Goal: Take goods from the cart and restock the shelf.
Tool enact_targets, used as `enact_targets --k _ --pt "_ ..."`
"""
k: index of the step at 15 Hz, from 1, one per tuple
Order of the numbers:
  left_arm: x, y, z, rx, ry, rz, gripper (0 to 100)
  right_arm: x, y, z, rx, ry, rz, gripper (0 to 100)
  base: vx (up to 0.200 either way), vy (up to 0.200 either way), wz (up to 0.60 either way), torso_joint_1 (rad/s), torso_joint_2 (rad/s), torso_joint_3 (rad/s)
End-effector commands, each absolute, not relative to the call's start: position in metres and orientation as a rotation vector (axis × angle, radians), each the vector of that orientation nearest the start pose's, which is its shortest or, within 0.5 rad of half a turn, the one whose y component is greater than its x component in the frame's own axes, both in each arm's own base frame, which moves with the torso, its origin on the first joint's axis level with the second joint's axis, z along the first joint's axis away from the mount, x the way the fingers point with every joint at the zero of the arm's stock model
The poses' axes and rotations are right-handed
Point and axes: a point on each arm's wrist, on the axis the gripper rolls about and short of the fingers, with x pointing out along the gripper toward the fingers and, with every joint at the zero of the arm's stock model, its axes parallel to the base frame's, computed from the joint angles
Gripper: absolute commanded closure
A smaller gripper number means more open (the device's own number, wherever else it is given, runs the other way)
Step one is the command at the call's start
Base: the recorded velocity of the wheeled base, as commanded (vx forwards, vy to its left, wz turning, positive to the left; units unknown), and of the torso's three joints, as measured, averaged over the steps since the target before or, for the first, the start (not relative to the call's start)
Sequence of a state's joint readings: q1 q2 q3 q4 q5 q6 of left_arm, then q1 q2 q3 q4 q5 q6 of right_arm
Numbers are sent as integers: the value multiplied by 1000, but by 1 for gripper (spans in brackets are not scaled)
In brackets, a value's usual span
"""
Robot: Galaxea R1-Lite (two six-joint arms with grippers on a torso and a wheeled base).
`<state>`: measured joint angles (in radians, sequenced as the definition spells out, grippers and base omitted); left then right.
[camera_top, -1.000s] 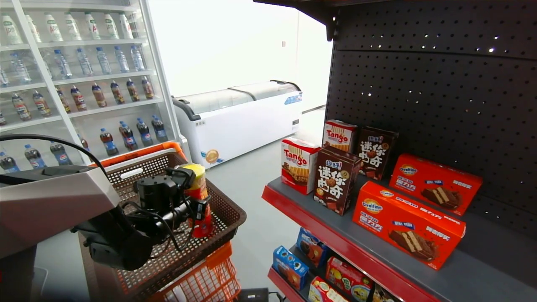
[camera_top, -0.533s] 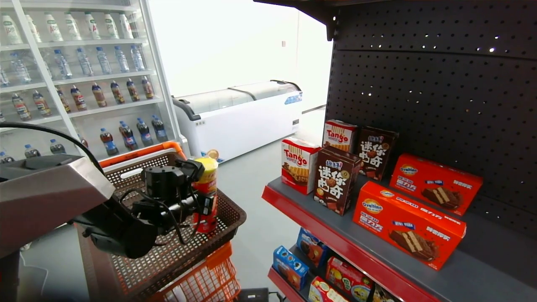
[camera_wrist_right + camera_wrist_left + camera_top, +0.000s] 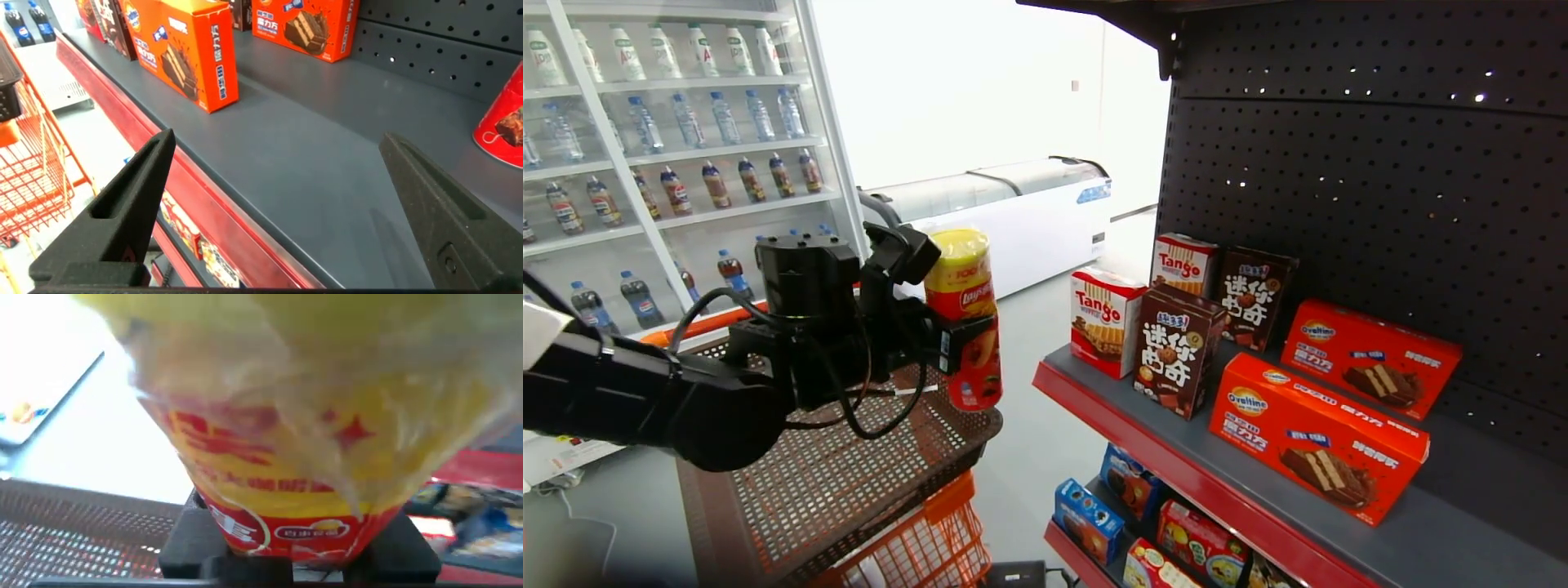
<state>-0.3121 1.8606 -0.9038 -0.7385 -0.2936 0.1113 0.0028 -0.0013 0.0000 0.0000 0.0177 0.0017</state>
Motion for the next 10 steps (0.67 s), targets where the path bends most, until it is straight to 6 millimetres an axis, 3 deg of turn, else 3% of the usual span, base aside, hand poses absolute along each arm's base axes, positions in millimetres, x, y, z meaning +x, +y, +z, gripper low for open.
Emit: enact_targets --k 1,6,10 --pt "290 -107 193 101 120 -703 100 -23 0 75 2 2 21 0 0 0 0 0 0 0" --pt "232 -95 199 71 123 -853 100 -23 0 75 2 0 21 0 0 0 0 0 0 0" --pt "224 -94 197 49 150 -872 100 -23 0 75 2 2 21 0 0 0 0 0 0 0"
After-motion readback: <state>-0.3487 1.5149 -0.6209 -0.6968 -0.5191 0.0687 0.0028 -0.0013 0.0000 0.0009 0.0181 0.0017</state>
